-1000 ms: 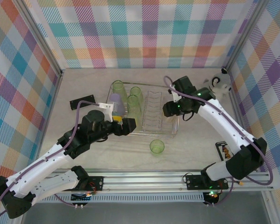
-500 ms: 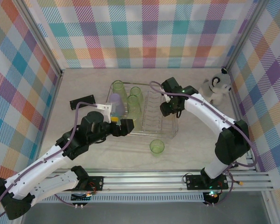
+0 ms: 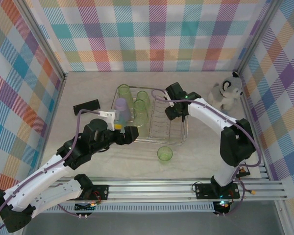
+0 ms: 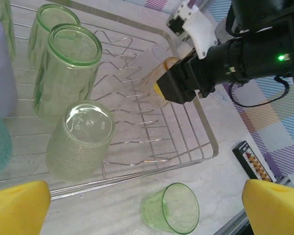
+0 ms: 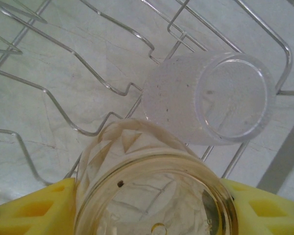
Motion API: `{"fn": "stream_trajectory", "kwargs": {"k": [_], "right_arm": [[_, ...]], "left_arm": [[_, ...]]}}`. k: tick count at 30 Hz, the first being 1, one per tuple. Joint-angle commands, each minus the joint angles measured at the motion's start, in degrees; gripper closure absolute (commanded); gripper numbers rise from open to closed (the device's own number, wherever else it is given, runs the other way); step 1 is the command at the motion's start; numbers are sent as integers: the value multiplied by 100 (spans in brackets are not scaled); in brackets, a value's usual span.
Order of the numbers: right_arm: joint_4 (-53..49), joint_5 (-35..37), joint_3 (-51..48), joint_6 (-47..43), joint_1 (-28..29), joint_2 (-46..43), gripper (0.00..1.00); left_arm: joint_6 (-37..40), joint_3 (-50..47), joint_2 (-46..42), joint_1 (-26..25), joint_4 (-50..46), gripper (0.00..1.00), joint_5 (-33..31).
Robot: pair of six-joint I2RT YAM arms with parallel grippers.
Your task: Load the cups into the dish rack
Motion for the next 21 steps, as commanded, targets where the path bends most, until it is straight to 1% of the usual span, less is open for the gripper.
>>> {"fn": "stream_trajectory", "kwargs": {"k": [1,5,10,16,21], "right_arm": [[193,189,-1,-358,29,77,63],[310,261,-35,-474,29,168,62],[720,296,-275,-564,28,241,55],[1118,323,-580,-653,29,275,45],[1125,332,-657,-688,29,348,35]], "left_arm": [[-3,-95,-137,36,-125,0,-119],[-30,-127,-161,38,-127,0,-112],[-64,-163,-155,34,-108,0,-118],[-108,-183,-195,31,-177,0,-128],[-116,-197,-248,30,-230,0,-148]]}}
